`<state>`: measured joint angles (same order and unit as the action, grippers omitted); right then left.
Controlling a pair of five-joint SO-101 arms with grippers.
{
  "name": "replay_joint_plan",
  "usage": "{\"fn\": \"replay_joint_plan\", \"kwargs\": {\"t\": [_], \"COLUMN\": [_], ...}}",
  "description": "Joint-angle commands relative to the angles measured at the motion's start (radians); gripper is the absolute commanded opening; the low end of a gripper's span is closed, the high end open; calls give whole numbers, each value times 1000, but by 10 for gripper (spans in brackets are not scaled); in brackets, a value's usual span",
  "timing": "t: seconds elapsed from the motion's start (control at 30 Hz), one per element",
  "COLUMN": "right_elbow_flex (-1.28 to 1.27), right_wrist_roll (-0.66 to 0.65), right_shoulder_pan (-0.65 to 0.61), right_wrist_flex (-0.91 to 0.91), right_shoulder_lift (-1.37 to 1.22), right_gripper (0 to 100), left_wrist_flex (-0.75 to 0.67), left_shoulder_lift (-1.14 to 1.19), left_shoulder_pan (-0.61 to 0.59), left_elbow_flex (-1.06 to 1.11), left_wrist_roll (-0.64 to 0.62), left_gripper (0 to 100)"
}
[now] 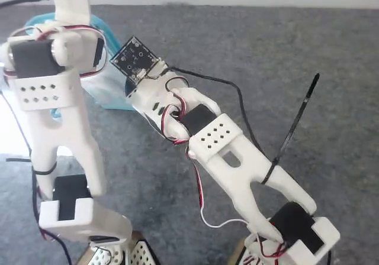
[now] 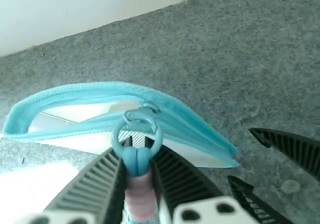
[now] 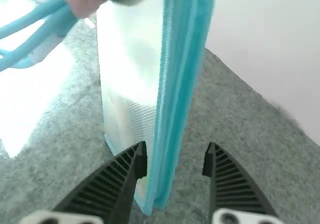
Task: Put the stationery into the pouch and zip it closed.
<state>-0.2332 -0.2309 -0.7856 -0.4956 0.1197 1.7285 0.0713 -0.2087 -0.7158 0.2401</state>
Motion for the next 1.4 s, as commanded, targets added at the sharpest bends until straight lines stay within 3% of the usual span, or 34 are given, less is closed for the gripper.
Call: {"fn": "replay_joint_plan", "kwargs": {"t": [0.0,0.4,1.37], "right_elbow_flex": [26,226,423], "right_wrist_roll": [-14,-23,-11], "right_shoulder_pan": [-8,-31,24], "right_wrist_flex": [61,70,79], "right_shoulder_lift": [16,-228,-406], "right_gripper": [196,227,222], "left_wrist_flex": [28,8,28], "left_shoulder_lift": [-54,11,44], "left_shoulder_pan": [-6,-97,-103], "left_elbow_flex": [-4,-13,-16], "left_wrist_roll": [11,83,224], "left_gripper": [12,12,12]}}
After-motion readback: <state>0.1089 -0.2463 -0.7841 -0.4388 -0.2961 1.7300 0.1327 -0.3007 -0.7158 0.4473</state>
